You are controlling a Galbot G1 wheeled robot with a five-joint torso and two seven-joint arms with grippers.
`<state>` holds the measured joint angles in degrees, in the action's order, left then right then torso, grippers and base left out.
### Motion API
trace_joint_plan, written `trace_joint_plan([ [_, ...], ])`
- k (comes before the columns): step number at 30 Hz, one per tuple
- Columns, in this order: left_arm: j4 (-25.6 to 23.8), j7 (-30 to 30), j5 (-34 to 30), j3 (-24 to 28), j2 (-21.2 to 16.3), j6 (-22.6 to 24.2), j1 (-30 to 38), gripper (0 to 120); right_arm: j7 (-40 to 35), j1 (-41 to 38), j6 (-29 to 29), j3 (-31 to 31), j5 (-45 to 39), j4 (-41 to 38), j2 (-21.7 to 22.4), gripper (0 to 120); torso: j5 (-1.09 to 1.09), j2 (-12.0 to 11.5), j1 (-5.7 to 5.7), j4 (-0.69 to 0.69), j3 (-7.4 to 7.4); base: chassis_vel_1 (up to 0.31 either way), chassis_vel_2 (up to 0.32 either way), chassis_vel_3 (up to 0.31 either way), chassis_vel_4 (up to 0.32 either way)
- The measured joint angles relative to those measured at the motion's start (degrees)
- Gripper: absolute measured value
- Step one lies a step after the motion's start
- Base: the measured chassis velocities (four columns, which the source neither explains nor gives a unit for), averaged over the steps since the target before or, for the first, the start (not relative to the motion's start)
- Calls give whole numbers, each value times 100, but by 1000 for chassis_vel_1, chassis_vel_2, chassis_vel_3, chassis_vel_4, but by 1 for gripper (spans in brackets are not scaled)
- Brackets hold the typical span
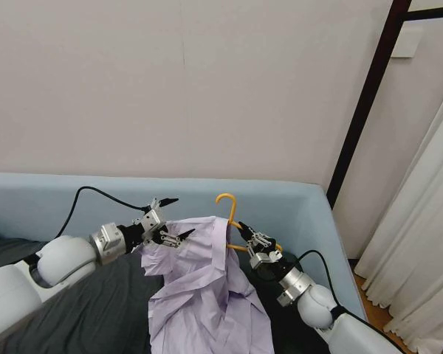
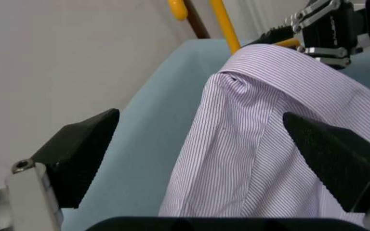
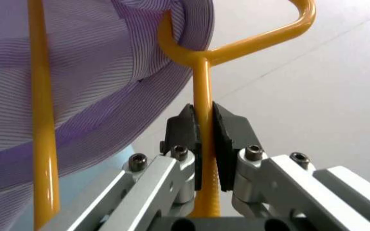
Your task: Pick up the clothes from the sofa and hang them on the clothes hanger.
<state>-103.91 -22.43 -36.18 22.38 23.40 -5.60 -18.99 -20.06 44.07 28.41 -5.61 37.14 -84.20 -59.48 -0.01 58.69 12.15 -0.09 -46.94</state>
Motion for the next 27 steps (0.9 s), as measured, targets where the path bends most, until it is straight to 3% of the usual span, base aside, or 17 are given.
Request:
trace_joint_plan([
  [3,429,-468,-179,606,182,-117,711,100,-24,0,62,57,97,13,-9,5,0,0,0,0,0,0,0,0,0],
  [15,1113,-1380,-661,1830,550,-182,1860,100,-105,38,165,140,200,69,16,5,1,0,0,3,0,0,0,0,0],
  [19,1559,-1637,-704,2381,986,-383,2380,98,-117,43,251,241,394,71,19,5,1,0,0,0,0,0,0,0,0],
  [27,1990,-1792,-838,2758,1388,-441,2840,93,-174,40,400,363,692,174,-10,5,1,0,0,0,0,0,0,0,0],
])
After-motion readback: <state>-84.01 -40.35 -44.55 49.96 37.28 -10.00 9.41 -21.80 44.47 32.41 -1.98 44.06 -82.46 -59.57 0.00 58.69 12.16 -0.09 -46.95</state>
